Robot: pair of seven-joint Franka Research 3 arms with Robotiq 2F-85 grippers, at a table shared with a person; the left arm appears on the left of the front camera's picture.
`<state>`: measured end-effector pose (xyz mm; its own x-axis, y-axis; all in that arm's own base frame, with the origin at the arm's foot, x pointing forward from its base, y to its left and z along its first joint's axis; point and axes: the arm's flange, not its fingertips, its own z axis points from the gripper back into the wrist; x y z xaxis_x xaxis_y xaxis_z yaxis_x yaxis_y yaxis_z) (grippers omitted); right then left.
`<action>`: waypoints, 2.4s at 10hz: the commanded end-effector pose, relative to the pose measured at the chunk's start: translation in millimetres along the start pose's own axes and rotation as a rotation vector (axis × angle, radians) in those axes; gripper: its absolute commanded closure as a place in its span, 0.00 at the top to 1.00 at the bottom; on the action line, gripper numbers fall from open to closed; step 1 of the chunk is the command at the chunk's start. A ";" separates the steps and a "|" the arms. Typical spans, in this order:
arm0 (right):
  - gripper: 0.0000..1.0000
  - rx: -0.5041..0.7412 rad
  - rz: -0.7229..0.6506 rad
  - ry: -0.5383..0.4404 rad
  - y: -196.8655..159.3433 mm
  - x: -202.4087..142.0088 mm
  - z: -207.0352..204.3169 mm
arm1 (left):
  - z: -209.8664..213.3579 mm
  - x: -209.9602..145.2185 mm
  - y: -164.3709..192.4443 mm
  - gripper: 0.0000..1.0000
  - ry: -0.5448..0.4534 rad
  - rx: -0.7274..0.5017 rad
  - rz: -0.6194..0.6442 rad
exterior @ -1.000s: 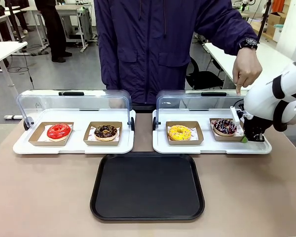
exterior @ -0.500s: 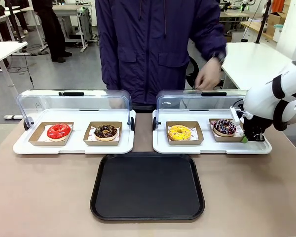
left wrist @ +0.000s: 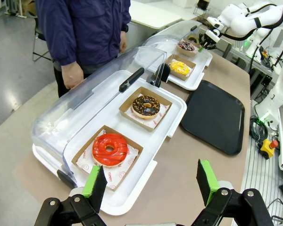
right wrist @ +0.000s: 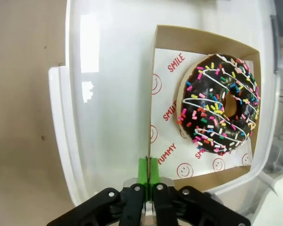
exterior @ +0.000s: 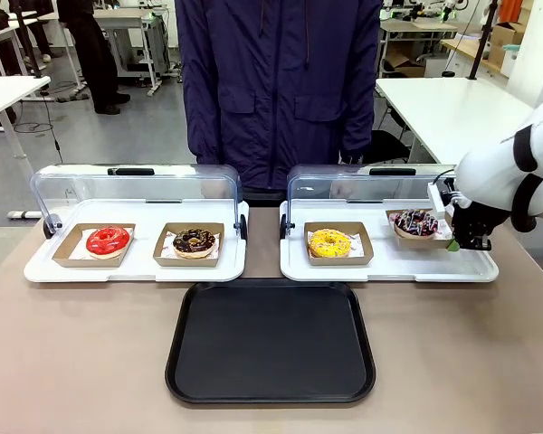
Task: Move the fourth donut from the left to the tray.
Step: Pick up the Paper togo box containing the Donut indicated by the person and place it on the Handle tray.
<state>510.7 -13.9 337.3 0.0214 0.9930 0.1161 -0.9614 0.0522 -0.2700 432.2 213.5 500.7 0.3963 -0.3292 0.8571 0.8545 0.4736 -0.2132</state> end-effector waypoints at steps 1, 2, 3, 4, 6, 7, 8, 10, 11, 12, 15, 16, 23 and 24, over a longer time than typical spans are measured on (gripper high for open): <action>0.02 -0.031 -0.030 -0.006 14.5 8.4 26.5 | 1.1 0.2 -1.2 1.00 0.010 -0.009 -0.003; 0.02 -0.050 -0.023 -0.013 18.8 12.2 38.5 | 1.1 0.2 -1.2 1.00 0.010 -0.009 -0.003; 0.02 -0.053 -0.034 -0.030 26.2 18.5 48.9 | 1.1 0.2 -1.2 1.00 0.010 -0.009 -0.003; 0.02 -0.050 -0.038 -0.047 30.6 25.5 57.1 | 1.1 0.2 -1.2 1.00 0.010 -0.009 -0.003; 0.02 -0.054 -0.079 -0.050 41.8 47.4 68.9 | 1.1 0.2 -1.2 1.00 0.010 -0.009 -0.003; 0.02 -0.056 -0.097 -0.054 55.4 66.2 71.9 | 1.1 0.2 -1.2 1.00 0.010 -0.009 -0.003; 0.02 -0.067 -0.110 -0.059 64.1 82.1 75.9 | 1.1 0.2 -1.2 1.00 0.010 -0.009 -0.003; 0.02 -0.065 -0.142 -0.080 86.0 115.7 80.1 | 1.1 0.2 -1.2 1.00 0.010 -0.009 -0.003; 0.02 -0.053 -0.136 -0.096 101.4 135.4 79.8 | 1.1 0.2 -1.2 1.00 0.010 -0.009 -0.003; 0.02 -0.069 -0.135 -0.106 110.8 149.1 82.0 | 1.1 0.2 -1.2 1.00 0.010 -0.009 -0.003; 0.02 -0.063 -0.084 -0.104 139.4 177.6 80.4 | 1.1 0.2 -1.2 1.00 0.010 -0.009 -0.003; 0.02 -0.033 -0.055 -0.109 144.9 177.4 78.5 | 1.1 0.2 -1.2 1.00 0.010 -0.009 -0.003; 0.02 -0.065 -0.101 -0.106 124.5 202.7 85.6 | 1.1 0.2 -1.2 1.00 0.010 -0.009 -0.003; 0.02 -0.090 -0.127 -0.088 139.5 220.6 87.1 | 1.1 0.2 -1.2 1.00 0.010 -0.009 -0.003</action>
<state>379.9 183.4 410.5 0.0710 0.9655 0.2505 -0.9443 0.1460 -0.2950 432.4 213.4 501.2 0.3956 -0.3299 0.8571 0.8549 0.4734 -0.2123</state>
